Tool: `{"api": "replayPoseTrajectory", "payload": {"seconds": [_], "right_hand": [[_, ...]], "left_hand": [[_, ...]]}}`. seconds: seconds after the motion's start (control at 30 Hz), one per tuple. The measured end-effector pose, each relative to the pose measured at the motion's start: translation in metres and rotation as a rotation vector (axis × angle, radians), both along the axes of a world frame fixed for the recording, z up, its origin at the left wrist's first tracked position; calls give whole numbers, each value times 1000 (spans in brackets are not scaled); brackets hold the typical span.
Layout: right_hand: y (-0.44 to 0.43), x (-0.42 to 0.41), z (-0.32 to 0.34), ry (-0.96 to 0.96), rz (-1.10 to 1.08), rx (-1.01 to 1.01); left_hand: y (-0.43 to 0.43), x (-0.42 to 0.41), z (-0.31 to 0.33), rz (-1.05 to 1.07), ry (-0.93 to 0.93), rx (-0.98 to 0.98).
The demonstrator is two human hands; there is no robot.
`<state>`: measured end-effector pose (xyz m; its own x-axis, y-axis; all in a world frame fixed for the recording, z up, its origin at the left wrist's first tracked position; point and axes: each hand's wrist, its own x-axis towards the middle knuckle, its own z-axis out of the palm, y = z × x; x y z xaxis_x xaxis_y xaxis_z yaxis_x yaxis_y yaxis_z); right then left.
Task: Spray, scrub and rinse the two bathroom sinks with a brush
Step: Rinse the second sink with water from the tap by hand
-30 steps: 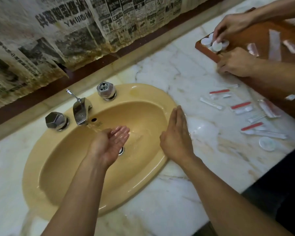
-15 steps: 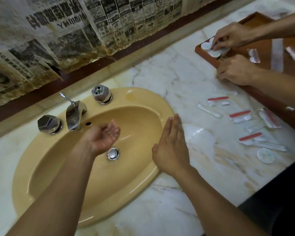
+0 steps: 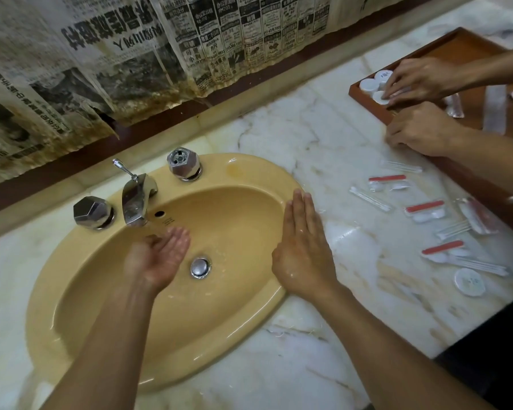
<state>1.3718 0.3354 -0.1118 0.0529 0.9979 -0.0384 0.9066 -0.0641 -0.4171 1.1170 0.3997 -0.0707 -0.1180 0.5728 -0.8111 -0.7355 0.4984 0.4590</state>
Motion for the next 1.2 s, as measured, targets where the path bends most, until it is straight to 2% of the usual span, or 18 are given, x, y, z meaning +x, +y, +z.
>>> {"api": "replayPoseTrajectory", "payload": {"seconds": [0.07,0.2,0.33,0.47,0.57,0.67,0.73,0.8,0.87,0.93,1.0,1.2], "right_hand": [[-10,-2,-4,51,-34,17],[-8,-2,2,249,-181,-49],[-10,2,5,316,-203,-78],[-1,3,7,121,-113,-100],[35,6,8,-62,7,-80],[94,15,13,-146,207,-52],[125,17,21,-209,370,-88],[132,16,23,-254,421,-97],[112,17,18,-238,340,-60],[78,15,9,-137,159,-21],[49,11,3,-59,33,-64],[32,3,-1,-74,-16,-102]], "left_hand": [[7,-17,-5,47,28,-57],[25,-17,-5,-42,77,-90],[37,-8,-9,-28,-23,-95],[44,26,1,-123,-47,-84],[47,74,24,-263,-70,30],[47,109,41,-401,-53,131],[43,112,42,-360,26,139],[35,99,36,-264,79,101],[26,76,26,-132,60,41],[18,49,15,-10,23,-13],[14,24,7,78,11,-54],[28,-9,-12,100,38,-154]]}}
